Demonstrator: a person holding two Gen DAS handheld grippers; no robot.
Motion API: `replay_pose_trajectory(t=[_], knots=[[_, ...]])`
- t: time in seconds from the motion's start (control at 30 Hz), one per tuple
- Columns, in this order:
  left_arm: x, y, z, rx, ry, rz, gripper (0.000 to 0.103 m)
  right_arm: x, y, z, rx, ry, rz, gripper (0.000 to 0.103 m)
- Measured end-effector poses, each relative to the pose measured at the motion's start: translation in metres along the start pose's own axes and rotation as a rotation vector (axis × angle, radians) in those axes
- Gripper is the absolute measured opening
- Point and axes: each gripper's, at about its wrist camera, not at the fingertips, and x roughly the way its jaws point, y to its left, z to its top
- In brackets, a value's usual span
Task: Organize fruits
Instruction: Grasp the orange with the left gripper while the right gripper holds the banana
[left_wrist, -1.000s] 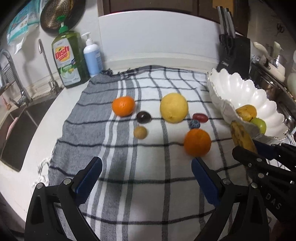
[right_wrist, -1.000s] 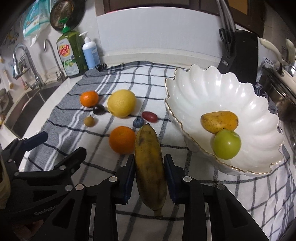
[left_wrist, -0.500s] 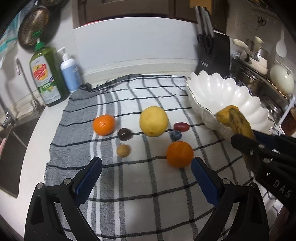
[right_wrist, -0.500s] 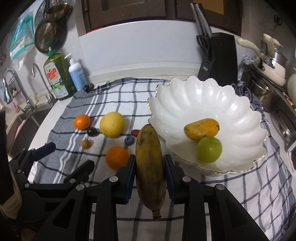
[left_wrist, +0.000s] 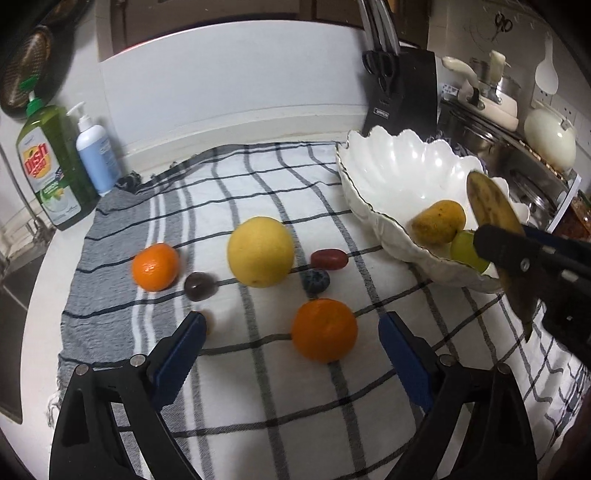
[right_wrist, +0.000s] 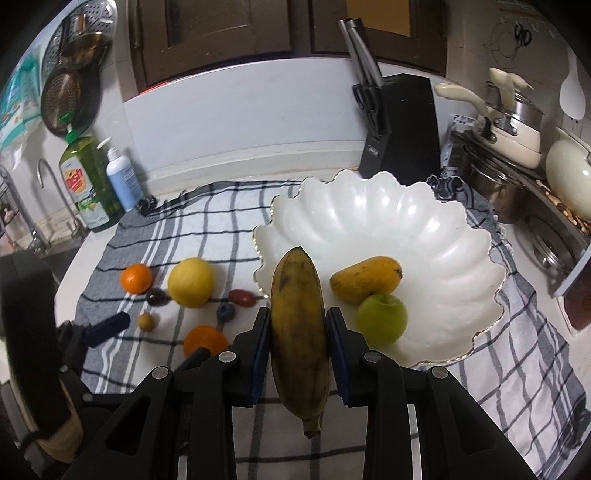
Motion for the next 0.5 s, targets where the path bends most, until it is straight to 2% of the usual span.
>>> replay_pose_trajectory(t=[0.37,0.5], knots=[[0.028,-0.011,-0.004,0.005,0.055,-0.021,0.078,0.010,-0.003,0.004,0.013,-0.002,-0.018,0.031],[0.037,-0.014,-0.003,0.009,0.073,-0.031,0.066,0.016,-0.006,0.003,0.024,0.007,-0.021,0.031]])
